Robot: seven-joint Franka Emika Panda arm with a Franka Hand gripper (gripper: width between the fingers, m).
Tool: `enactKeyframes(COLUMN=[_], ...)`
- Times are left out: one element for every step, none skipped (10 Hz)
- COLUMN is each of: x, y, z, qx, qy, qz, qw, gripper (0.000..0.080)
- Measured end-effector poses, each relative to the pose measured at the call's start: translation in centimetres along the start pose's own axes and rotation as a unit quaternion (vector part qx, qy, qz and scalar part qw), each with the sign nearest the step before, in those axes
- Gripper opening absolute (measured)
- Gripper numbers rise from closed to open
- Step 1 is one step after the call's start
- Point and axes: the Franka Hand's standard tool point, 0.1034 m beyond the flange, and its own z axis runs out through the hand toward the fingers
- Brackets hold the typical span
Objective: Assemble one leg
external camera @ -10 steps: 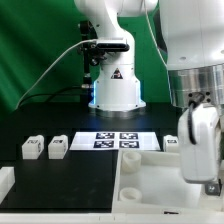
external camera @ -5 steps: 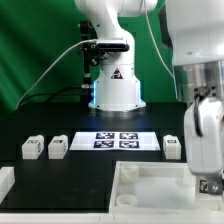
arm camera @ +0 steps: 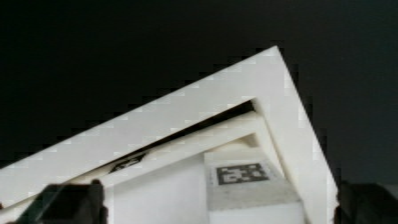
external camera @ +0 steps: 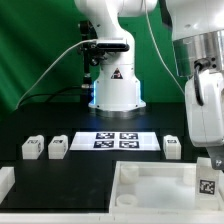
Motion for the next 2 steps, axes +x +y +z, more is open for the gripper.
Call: enactKeyframes(x=[0.00, 0.01], y=[0.00, 0.01], z=[0.00, 0.02], qx=[0.000, 0.000], qy=[0.000, 0.000], qz=[0.000, 0.000], qw=[1.000, 1.000], gripper=[0.0649, 0.0649])
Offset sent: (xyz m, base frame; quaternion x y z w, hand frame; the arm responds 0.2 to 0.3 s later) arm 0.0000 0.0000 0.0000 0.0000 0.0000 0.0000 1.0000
